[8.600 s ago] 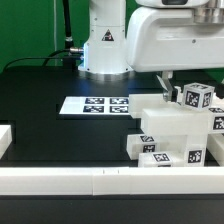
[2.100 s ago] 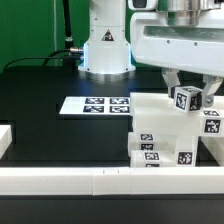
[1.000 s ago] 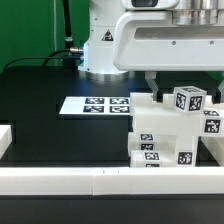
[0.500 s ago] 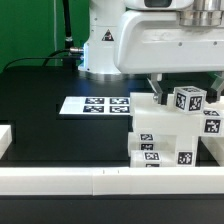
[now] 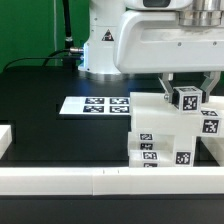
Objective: Assemble chair
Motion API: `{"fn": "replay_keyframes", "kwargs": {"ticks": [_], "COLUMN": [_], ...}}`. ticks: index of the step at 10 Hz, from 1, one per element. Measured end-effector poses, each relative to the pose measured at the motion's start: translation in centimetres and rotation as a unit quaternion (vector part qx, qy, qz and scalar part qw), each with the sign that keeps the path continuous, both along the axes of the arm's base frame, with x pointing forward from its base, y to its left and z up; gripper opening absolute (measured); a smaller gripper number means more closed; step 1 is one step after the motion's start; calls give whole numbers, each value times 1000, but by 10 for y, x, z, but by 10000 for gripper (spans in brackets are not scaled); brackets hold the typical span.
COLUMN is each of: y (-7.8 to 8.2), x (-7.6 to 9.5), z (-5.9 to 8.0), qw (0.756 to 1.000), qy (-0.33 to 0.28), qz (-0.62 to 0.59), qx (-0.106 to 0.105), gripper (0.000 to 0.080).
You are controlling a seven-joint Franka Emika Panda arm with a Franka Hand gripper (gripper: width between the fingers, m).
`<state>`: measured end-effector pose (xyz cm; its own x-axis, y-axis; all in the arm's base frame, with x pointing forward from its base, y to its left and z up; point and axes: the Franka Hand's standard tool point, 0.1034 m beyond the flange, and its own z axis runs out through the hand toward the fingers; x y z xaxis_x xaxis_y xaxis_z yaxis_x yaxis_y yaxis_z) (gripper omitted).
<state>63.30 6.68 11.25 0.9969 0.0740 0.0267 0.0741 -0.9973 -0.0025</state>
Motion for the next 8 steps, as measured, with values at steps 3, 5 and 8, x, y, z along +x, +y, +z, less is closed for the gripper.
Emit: {"fn": "replay_keyframes", "kwargs": {"ticks": [3, 5, 8], "y": [-1, -1, -2], "x": [0, 0, 0], "z": [0, 0, -1], "qw": [992, 975, 928], "qy": [1, 3, 12], "qz": [-127, -221, -371], "qx": [7, 15, 38], "gripper": [280, 281, 281]}}
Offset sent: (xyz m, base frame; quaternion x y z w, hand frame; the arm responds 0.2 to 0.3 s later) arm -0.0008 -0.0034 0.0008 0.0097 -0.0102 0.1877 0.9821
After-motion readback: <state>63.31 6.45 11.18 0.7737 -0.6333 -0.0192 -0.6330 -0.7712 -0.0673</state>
